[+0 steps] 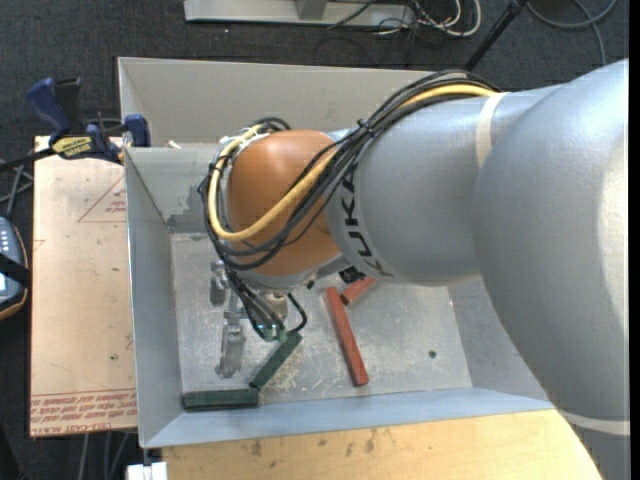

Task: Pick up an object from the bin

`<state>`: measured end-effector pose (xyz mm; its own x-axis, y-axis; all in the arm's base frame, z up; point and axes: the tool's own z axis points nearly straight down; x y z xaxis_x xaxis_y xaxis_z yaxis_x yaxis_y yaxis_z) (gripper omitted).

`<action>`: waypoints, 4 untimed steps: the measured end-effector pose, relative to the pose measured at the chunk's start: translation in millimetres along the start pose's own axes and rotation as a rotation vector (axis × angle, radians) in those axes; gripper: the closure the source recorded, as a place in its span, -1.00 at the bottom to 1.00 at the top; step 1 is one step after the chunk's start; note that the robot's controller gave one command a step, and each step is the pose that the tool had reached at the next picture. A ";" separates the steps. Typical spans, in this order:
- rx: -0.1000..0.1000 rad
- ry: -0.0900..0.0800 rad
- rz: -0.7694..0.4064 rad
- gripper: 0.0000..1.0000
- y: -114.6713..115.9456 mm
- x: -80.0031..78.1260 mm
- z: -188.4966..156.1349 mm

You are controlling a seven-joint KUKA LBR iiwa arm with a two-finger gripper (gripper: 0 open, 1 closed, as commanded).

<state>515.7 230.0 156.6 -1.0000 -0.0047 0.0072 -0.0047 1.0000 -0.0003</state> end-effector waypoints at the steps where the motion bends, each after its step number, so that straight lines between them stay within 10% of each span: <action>1: -0.002 -0.007 0.004 -1.00 -0.9 -2.2 -4.1; 4: 0.001 -0.007 -0.451 -1.00 -46.3 21.6 60.0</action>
Offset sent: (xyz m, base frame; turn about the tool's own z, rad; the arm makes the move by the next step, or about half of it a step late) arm -0.0333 -0.0462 -0.0667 -0.2782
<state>493.8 183.5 96.7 -0.8980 -0.4401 0.0005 -0.4401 0.8980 0.0004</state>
